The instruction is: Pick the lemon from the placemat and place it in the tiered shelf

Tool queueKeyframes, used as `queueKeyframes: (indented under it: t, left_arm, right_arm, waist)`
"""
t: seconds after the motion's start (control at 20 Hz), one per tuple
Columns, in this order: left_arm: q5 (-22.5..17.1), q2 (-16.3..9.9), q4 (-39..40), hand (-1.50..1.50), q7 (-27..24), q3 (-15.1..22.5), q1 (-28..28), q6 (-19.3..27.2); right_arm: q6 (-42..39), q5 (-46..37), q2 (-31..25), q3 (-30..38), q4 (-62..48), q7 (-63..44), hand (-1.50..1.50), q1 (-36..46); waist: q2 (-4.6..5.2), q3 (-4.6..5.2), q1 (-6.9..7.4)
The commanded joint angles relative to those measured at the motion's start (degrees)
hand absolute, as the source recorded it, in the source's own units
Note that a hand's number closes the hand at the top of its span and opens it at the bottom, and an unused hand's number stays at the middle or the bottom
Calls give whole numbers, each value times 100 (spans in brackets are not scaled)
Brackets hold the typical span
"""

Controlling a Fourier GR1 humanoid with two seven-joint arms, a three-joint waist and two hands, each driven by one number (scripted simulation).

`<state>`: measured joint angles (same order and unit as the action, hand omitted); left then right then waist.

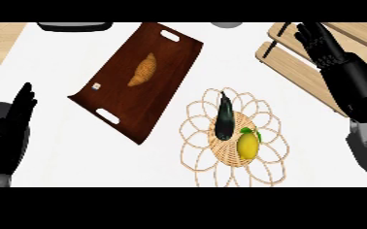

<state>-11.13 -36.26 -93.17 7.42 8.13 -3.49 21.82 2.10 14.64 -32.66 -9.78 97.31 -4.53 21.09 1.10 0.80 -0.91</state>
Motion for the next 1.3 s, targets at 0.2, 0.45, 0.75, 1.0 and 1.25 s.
queueKeyframes:
  t: [0.2, 0.45, 0.75, 1.0, 1.25]
  left_arm:
    - [-656, 638, 100, 0, 31, -84, 972, -379]
    - [-929, 928, 79, 0, 95, 35, 991, -522]
    - [-1015, 867, 518, 0, 335, -168, 1656, -1104]
    - [-904, 1129, 557, 0, 195, -70, 1576, -888]
    - [-945, 1071, 637, 0, 286, -54, 1782, -1024]
  right_arm:
    - [1573, -1035, 60, 608, -168, -317, 150, -590]
    - [2785, -612, 1025, 1277, -402, -606, -150, -1424]
    - [2037, -529, 1183, 893, 1003, 144, -150, -2568]
    - [1847, -1260, 171, 90, 1992, -2208, -150, -2669]
    - [975, -2204, -1187, -467, 1744, -3546, -150, -2467]
  waist:
    - [-112, -69, -268]
    - [-124, -88, -298]
    - [-119, -80, -2]
    - [-128, -58, 4]
    - [-57, -15, 187]
